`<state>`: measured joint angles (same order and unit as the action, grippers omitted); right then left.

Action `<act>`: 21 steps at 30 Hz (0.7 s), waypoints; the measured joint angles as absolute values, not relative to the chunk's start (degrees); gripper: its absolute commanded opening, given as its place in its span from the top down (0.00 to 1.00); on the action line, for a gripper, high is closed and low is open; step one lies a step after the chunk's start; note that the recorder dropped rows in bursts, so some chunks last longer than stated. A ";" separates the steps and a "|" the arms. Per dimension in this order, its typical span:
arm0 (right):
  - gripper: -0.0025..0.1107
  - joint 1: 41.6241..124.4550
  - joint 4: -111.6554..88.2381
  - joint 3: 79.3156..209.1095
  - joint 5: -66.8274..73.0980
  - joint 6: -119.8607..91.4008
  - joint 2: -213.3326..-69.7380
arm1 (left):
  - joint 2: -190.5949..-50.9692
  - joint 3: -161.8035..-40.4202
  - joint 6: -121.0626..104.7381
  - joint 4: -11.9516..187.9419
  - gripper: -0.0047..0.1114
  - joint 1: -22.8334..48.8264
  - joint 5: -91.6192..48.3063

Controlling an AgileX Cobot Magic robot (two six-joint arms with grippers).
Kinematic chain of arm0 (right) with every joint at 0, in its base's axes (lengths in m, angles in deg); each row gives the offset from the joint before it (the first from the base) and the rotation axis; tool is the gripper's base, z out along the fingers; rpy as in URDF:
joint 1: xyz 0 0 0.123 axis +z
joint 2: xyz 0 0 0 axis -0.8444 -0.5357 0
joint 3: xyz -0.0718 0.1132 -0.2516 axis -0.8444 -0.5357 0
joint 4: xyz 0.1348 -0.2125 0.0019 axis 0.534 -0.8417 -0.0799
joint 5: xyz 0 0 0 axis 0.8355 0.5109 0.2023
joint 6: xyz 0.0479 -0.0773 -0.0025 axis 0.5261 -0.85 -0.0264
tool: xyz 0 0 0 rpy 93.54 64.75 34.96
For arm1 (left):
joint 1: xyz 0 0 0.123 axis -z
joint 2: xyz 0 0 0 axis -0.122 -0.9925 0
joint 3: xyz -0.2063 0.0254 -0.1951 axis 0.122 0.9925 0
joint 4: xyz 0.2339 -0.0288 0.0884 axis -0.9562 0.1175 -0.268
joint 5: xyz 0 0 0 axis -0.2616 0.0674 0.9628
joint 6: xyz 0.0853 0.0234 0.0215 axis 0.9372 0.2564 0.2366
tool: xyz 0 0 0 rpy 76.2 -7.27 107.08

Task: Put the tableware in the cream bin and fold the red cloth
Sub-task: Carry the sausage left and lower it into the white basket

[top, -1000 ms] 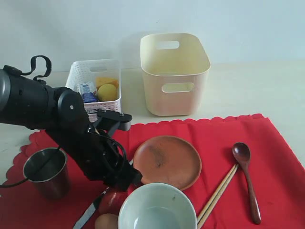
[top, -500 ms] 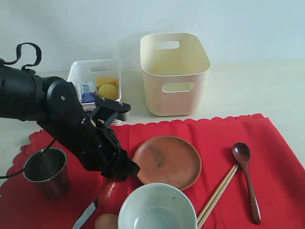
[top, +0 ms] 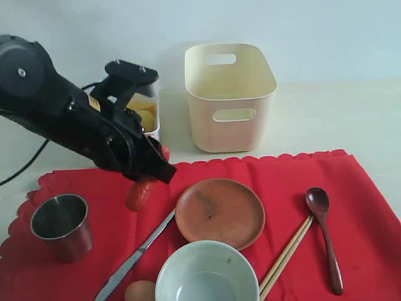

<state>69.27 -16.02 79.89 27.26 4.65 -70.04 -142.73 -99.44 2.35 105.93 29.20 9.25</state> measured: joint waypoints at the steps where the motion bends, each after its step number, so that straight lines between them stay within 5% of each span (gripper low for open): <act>1: 0.98 69.27 -16.02 79.89 27.26 4.65 -70.04 | -142.03 -100.04 2.35 105.53 0.96 28.89 9.14; 10: 0.98 69.27 -16.02 79.89 27.26 4.65 -70.04 | -141.61 -109.09 3.93 106.69 0.96 13.08 4.94; 21: 0.98 69.27 -16.02 79.89 27.26 4.65 -70.04 | -165.49 -127.05 11.83 109.09 0.96 10.23 1.24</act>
<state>69.27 -16.02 79.89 27.26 4.65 -70.04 -165.49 -127.05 11.83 109.09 10.23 1.24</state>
